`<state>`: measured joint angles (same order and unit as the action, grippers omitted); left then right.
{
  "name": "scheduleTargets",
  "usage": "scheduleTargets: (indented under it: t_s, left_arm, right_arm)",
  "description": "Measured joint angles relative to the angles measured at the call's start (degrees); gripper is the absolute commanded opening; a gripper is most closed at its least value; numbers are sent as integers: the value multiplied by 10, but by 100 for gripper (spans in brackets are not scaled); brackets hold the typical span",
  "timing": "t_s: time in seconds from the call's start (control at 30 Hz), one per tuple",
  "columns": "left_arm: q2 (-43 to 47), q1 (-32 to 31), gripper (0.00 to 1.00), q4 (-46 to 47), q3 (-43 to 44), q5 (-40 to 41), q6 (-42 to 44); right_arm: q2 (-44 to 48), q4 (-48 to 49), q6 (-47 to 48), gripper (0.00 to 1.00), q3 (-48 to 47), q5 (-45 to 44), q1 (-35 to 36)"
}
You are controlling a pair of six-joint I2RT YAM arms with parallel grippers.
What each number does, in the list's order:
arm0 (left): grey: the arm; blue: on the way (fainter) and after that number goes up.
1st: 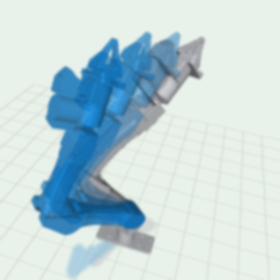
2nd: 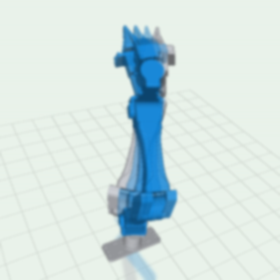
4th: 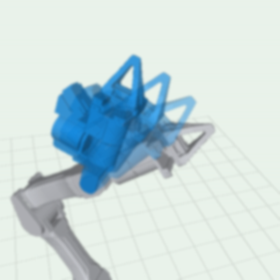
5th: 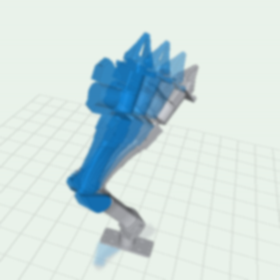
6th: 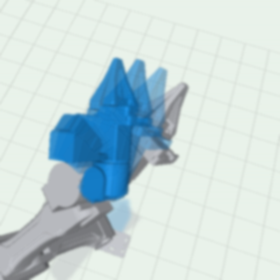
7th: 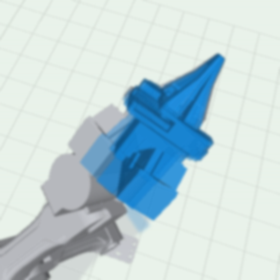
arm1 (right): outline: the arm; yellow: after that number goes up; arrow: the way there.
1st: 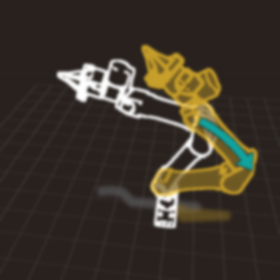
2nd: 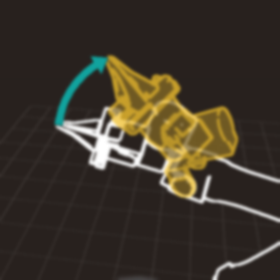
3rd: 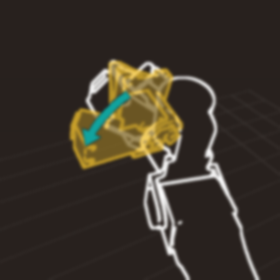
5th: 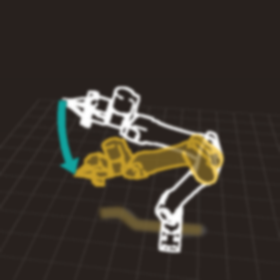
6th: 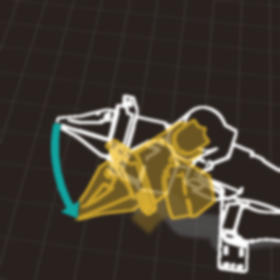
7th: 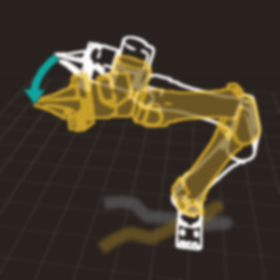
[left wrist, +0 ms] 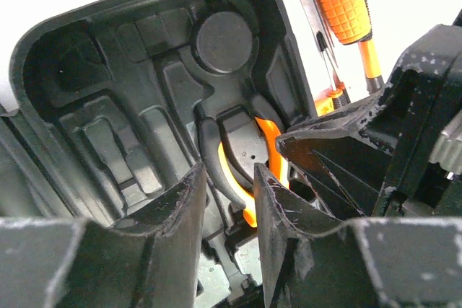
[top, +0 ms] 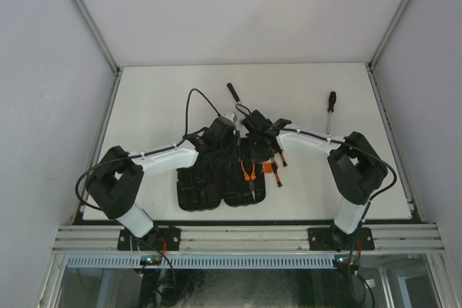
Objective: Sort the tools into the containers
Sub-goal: Place the pliers in the storage box.
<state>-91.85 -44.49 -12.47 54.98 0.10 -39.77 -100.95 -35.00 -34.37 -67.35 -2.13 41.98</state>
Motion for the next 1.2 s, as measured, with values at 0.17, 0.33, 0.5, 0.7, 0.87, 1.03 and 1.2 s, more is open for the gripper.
scheduleTargets:
  t_s: [0.17, 0.33, 0.5, 0.7, 0.87, 1.03, 1.2]
  left_arm:
    - [-9, -6, 35, 4, 0, -4, -2]
    - [-20, -10, 34, 3, 0, -3, -2]
    - [-26, -10, 31, -3, 0, -3, -2]
    - [-37, -10, 25, -10, 0, -3, -3]
    - [-45, -11, 23, -14, 8, -3, -11]
    - [-51, -11, 20, -24, 17, -3, -12]
    - [-60, -11, 17, -45, 33, -3, -13]
  right_arm:
    - [-10, -3, 1, 8, -7, 0, 0]
    - [-11, -4, 1, 6, -7, -2, 0]
    - [-11, -5, 1, 4, -8, -2, 0]
    - [-12, -5, 1, 3, -8, -1, 0]
    - [-12, -5, 1, 2, -8, 1, 0]
    - [-16, -9, 1, 2, -12, 5, 0]
    - [-17, -11, 2, 1, -14, 12, 0]
